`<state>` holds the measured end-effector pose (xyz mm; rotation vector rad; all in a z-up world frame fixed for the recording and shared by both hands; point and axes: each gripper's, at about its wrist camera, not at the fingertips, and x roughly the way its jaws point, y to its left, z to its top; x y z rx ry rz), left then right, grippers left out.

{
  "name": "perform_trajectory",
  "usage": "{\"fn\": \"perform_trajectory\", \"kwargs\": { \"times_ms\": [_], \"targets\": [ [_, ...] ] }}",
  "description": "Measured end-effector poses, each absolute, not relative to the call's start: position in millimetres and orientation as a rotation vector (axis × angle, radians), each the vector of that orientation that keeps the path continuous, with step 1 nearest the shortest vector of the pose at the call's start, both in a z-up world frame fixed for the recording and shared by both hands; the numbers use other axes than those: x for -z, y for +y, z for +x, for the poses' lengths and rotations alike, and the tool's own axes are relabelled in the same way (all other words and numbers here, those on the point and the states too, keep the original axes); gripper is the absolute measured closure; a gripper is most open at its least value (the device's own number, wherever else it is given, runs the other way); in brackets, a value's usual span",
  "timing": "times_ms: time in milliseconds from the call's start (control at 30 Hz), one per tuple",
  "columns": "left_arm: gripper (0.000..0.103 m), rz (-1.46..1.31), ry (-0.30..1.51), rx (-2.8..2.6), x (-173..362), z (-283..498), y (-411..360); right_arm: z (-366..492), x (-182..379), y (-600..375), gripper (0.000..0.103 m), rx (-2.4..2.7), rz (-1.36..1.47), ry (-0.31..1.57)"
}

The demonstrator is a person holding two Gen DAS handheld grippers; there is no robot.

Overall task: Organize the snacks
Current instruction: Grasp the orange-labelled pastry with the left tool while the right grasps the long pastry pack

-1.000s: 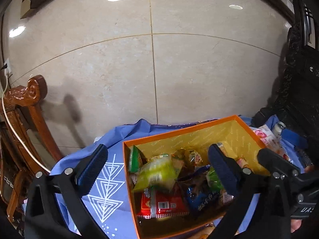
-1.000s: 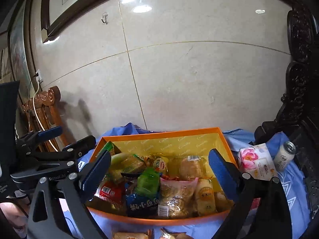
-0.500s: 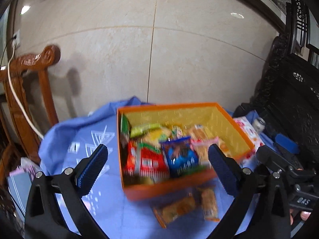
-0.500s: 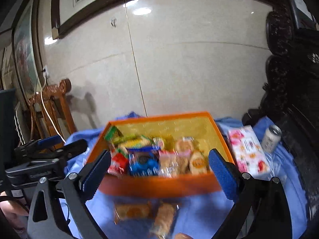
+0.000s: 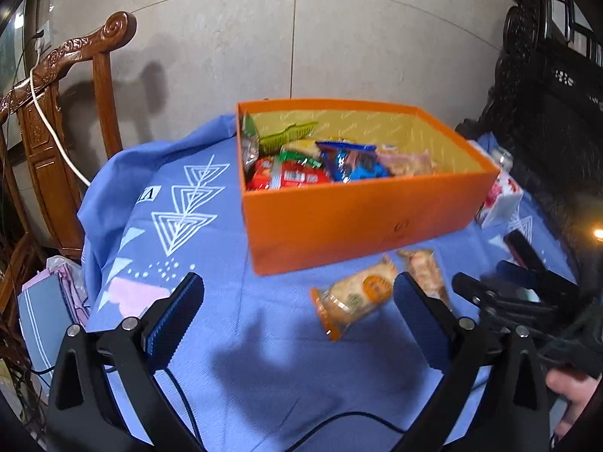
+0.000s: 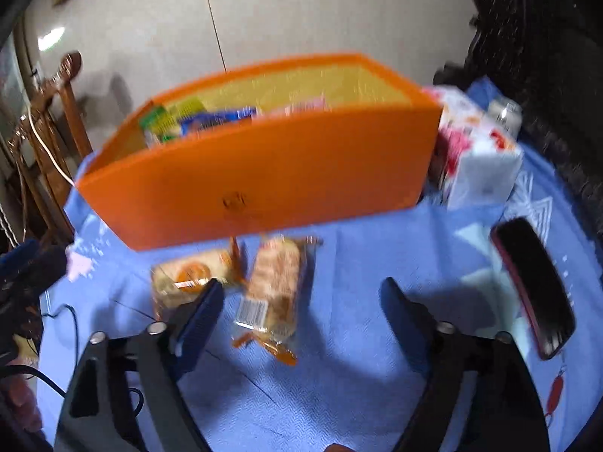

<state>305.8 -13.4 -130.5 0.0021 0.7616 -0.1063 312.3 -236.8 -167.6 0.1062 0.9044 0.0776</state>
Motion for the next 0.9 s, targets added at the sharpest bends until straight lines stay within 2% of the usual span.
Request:
{"fn": "perform_trajectory", "kwargs": {
  "times_ms": [667,767,833,900],
  "targets": [
    [0.004,0.032,0.798,0.127,146.5,306.2,-14.4,339.6,206.9,-215.3,0.024,-0.086,0.082,0.993],
    [0.004,0.038,0.8,0.126,148.0,307.0,-14.7,345.9,214.2,-213.2,0.032,-0.069,0.065,0.996],
    [0.004,0.042,0.802,0.123,148.2,307.3,-14.2,345.0,215.0,-208.8,0.045,-0.039,-0.006,0.97],
    [0.004,0.043,0.801,0.122,148.5,307.9,-13.1,342.3,214.4,-209.4,0.063,-0.042,-0.005,0.963]
  ]
}}
